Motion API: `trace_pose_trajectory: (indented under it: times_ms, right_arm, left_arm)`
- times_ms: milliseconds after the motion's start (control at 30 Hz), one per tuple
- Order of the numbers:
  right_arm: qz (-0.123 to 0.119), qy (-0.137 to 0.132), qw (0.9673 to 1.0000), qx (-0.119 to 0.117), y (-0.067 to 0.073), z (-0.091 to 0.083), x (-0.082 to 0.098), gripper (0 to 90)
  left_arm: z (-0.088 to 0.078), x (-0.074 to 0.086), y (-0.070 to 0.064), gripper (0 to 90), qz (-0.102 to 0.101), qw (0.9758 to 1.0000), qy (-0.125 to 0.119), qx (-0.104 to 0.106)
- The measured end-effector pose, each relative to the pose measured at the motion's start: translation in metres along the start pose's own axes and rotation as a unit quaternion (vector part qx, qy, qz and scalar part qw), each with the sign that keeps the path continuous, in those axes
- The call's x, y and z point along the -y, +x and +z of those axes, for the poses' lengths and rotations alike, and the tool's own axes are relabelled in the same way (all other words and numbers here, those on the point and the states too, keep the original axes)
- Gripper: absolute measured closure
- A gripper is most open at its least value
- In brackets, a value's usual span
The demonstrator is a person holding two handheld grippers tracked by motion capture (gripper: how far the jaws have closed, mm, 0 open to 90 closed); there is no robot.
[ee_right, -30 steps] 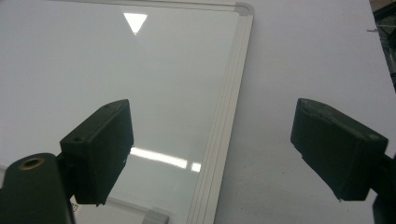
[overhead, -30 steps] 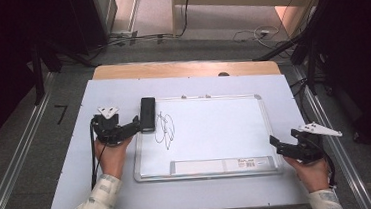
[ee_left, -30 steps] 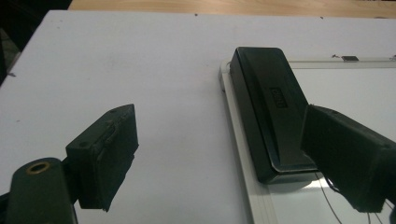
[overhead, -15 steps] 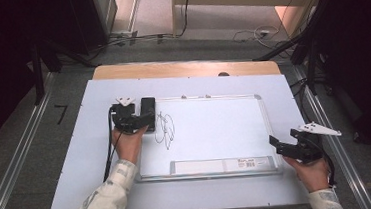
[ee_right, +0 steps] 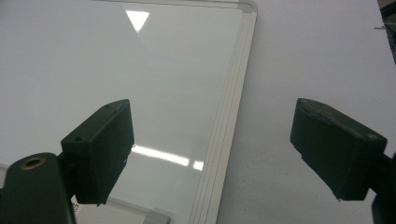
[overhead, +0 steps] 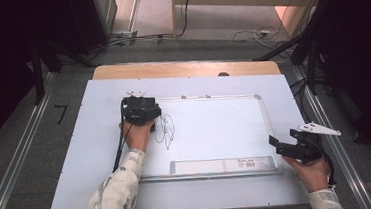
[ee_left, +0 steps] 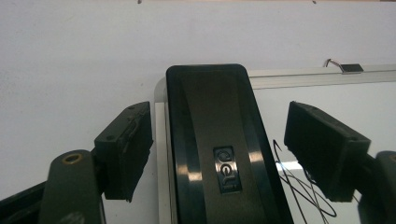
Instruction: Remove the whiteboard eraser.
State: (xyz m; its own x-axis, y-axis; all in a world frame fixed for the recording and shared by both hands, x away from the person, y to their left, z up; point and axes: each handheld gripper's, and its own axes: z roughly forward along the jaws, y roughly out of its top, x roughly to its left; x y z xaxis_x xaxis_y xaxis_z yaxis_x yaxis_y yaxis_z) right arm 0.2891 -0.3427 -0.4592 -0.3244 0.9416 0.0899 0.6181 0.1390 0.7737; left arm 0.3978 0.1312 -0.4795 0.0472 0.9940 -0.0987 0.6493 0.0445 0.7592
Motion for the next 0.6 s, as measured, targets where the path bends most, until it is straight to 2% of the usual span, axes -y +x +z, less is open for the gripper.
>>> trace_pose_trajectory:
  times_ms: [200,600]
  right_arm:
    - [0.000,-0.002,1.0000,0.000,0.000,0.000,0.000,12.7]
    - [0.001,-0.002,1.0000,-0.001,0.000,0.000,0.000,13.3]
  left_arm:
    - [0.008,0.002,-0.002,26.8,-0.002,0.9999,0.010,-0.004]
    - [0.013,0.005,-0.005,28.7,-0.002,0.9999,0.012,-0.010]
